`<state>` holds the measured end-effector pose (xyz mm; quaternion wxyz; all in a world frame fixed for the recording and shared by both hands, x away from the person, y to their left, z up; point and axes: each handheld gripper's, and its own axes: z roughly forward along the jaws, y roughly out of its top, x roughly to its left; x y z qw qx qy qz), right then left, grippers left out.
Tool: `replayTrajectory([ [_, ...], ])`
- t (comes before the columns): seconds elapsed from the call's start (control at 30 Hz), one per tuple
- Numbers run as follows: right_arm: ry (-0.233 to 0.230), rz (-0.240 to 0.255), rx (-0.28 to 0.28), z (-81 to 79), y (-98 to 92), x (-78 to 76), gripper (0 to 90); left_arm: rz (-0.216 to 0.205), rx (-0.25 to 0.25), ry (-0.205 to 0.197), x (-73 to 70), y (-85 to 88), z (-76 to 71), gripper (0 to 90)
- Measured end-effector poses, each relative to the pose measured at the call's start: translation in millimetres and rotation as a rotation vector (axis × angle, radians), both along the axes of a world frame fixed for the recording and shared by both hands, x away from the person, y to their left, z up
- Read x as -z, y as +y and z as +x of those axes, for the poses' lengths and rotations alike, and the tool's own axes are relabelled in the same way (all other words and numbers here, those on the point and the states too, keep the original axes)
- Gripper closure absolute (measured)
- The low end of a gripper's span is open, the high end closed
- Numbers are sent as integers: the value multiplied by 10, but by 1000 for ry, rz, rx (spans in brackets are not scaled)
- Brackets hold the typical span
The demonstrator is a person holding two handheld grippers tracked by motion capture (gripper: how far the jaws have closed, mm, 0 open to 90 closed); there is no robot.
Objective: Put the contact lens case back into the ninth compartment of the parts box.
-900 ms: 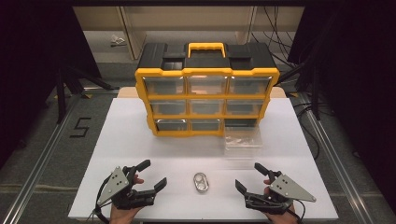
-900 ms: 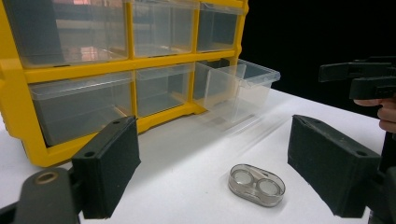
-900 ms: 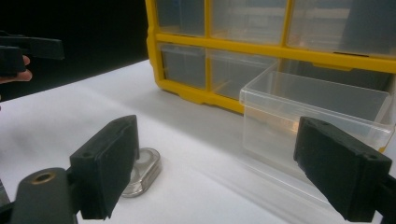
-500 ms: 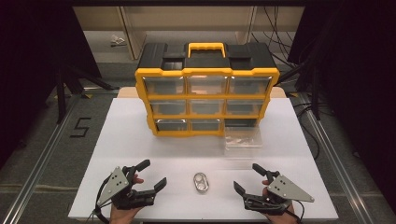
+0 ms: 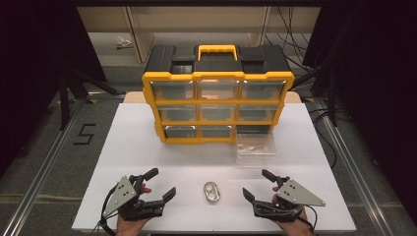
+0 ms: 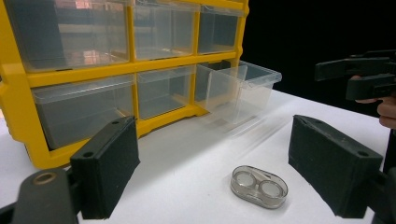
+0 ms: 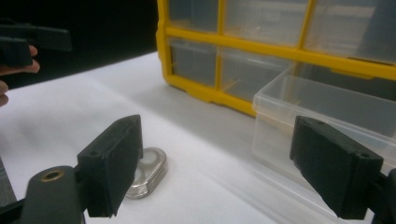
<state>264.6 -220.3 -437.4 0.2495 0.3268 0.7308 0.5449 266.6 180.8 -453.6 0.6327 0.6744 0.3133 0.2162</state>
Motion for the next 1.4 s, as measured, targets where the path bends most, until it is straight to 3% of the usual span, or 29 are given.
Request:
replayTrajectory([
  [0.23, 92, -75, -44, 104, 205, 23, 191, -1, -5, 2, 4, 3, 2, 158],
  [0.43, 135, -112, -71, 144, 362, 4, 195, -2, -4, -1, 3, 3, 0, 158],
  [1.23, 203, -206, -131, 272, 518, -5, 206, -1, -1, -2, 5, -4, 1, 159],
  [1.4, 241, -236, -141, 344, 561, -50, 221, 0, -3, -2, 6, -3, 1, 159],
])
